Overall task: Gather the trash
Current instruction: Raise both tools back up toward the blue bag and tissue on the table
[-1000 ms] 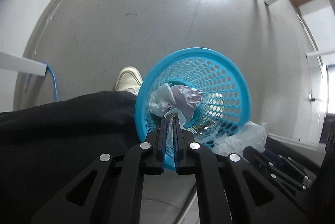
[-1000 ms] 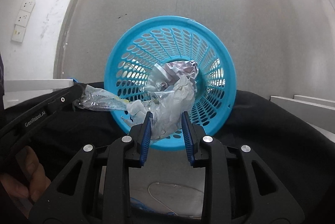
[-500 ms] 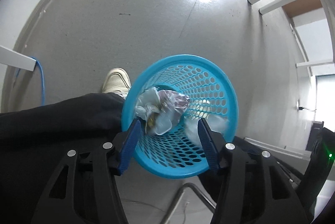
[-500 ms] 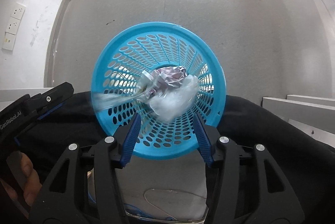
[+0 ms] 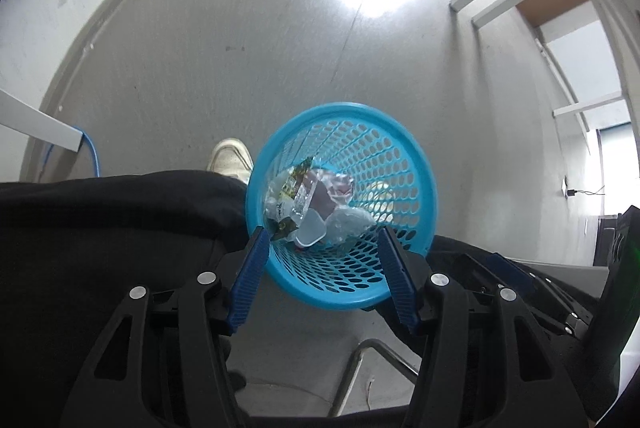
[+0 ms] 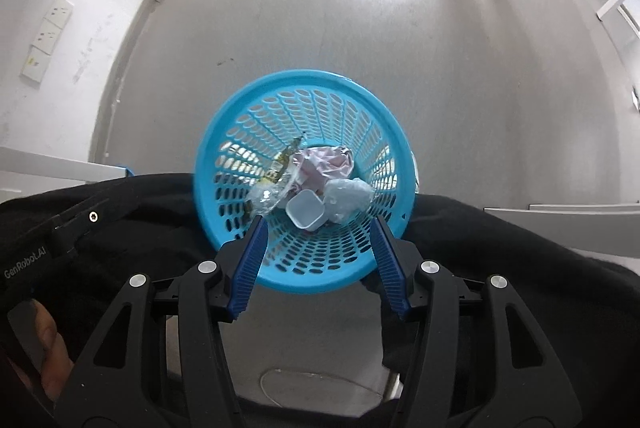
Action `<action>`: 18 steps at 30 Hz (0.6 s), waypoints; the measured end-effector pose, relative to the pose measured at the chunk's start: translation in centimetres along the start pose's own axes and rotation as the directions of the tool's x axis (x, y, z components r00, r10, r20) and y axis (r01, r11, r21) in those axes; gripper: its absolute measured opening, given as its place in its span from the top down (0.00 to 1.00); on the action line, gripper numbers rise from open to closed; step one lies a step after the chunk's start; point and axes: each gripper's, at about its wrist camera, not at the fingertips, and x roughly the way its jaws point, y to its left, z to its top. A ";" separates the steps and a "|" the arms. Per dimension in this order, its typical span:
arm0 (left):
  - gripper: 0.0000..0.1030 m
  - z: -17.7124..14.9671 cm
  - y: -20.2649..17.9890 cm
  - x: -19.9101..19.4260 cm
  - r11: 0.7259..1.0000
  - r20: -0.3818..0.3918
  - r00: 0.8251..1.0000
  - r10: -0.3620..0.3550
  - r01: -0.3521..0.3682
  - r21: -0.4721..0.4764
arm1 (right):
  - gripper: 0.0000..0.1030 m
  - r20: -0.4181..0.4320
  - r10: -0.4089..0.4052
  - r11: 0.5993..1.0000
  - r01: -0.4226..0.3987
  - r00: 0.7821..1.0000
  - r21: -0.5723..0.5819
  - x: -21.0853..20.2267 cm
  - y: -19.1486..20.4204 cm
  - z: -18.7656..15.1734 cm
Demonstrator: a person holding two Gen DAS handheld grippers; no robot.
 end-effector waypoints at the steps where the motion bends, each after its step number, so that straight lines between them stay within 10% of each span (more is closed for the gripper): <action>1: 0.46 -0.4 -0.1 -0.8 1.000 0.022 1.000 -0.004 0.003 0.008 | 0.49 0.017 0.016 1.000 -0.016 1.000 0.001 -0.8 0.0 -0.4; 18: 0.36 -7.7 -2.9 -13.5 0.945 0.289 0.957 -0.013 -0.082 0.317 | 0.42 0.230 0.060 0.993 -0.034 0.971 -0.114 -12.7 1.7 -8.2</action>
